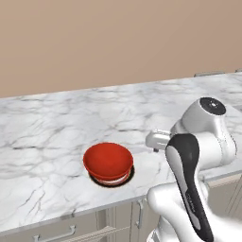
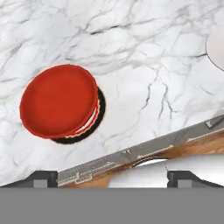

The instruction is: Move the bowls from the cabinet to the plates on the dining table.

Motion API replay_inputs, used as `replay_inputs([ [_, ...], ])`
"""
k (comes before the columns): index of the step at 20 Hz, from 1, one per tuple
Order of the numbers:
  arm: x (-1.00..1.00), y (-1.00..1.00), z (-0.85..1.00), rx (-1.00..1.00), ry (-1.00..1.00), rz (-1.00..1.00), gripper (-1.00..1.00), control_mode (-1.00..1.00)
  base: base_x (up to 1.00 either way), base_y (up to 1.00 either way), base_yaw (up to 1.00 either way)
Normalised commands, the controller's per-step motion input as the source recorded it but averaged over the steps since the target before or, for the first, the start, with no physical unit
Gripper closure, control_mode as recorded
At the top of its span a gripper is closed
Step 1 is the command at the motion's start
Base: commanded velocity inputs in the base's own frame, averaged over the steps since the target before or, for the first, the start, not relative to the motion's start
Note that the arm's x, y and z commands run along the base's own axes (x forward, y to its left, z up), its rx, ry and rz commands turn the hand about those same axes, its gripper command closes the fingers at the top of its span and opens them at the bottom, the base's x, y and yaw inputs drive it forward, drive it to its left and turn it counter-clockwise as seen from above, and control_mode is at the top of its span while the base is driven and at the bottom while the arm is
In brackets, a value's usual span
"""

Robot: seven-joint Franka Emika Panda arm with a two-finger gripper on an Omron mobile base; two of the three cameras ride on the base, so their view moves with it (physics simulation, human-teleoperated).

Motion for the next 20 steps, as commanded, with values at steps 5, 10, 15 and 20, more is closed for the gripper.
replay_inputs([
  [5, -1.00, -0.02, 0.66, -0.06, -0.14, 0.14, -1.00, -1.00, 0.00, 0.00, 0.00],
  [10, -0.83, -0.15, 0.78, -0.05, -0.11, 0.19, -1.00, -1.00, 0.00, 0.00, 0.00],
  [15, -0.44, -0.31, 0.74, -0.03, 0.01, 0.14, -1.00, -1.00, 0.00, 0.00, 0.00],
  [20, -0.12, -0.32, 0.42, 0.00, 0.14, 0.04, -1.00, -1.00, 0.00, 0.00, 0.00],
])
